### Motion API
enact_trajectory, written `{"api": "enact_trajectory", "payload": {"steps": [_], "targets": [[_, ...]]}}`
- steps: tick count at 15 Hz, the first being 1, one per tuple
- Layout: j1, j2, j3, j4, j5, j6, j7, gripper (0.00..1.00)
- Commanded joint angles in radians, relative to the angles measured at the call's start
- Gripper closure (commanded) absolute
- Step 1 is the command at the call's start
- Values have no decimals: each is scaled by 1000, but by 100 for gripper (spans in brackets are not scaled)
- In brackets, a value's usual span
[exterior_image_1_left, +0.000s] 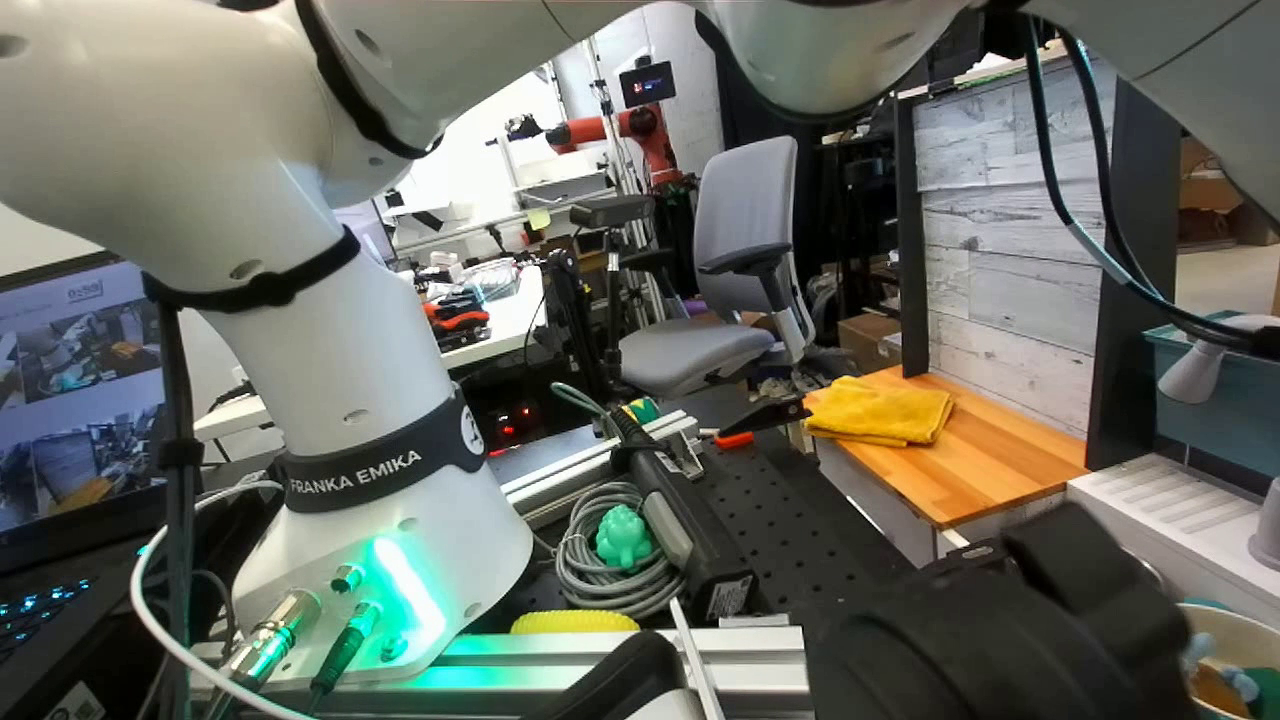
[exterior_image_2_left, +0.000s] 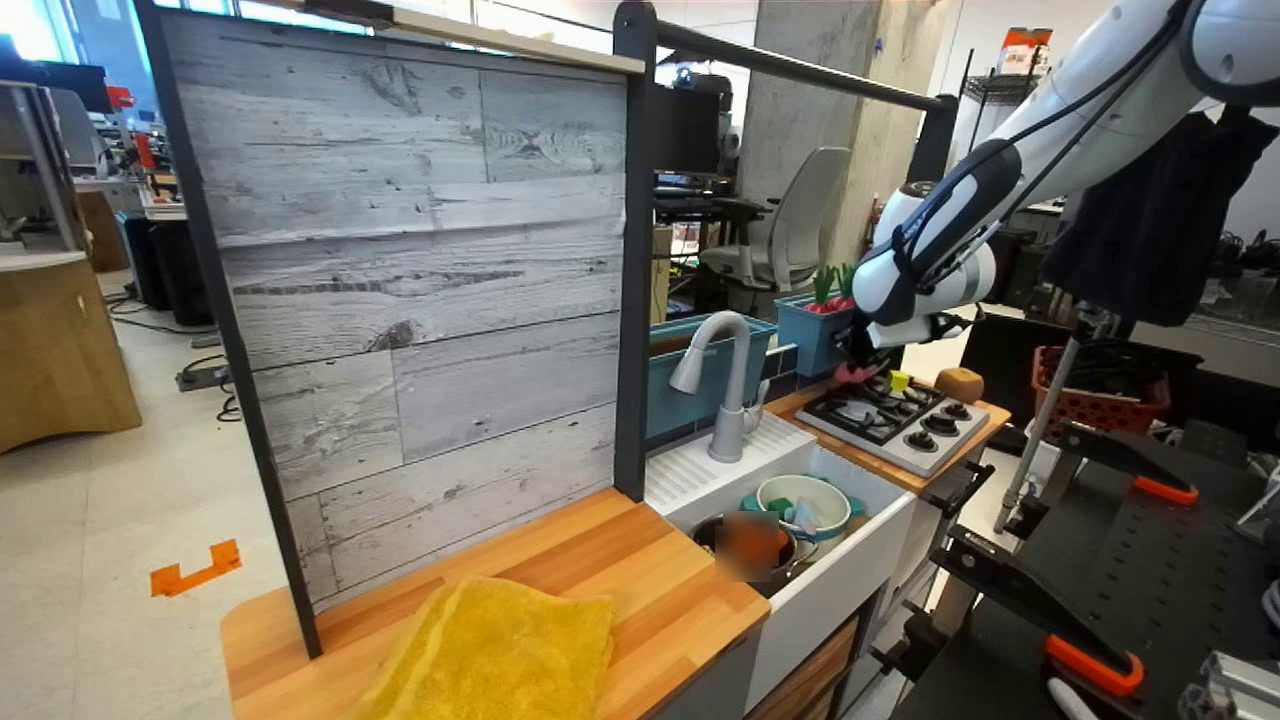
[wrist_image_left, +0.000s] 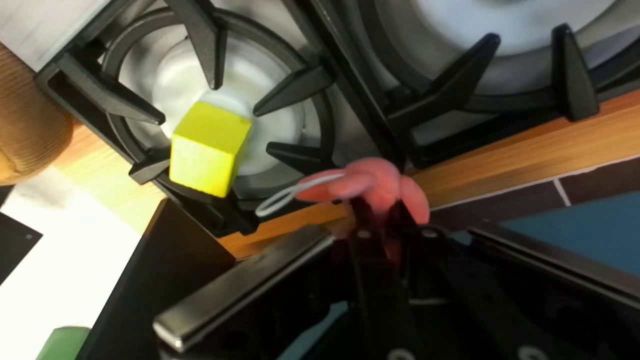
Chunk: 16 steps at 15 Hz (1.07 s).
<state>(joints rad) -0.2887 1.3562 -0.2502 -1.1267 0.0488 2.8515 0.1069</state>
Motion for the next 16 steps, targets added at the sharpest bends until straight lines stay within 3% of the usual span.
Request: {"api": "enact_trajectory", "payload": {"steps": [1, 5, 8, 12, 16], "targets": [[-60, -193, 134, -234, -7, 80, -186, 97], [-220, -333, 377, -413, -5, 60, -431, 97], [-302, -414, 489, -570, 9, -6, -535, 97], [-252, -487, 459, -741, 18, -87, -503, 97], [-229, -460, 493, -813, 28, 26, -524, 97]]}}
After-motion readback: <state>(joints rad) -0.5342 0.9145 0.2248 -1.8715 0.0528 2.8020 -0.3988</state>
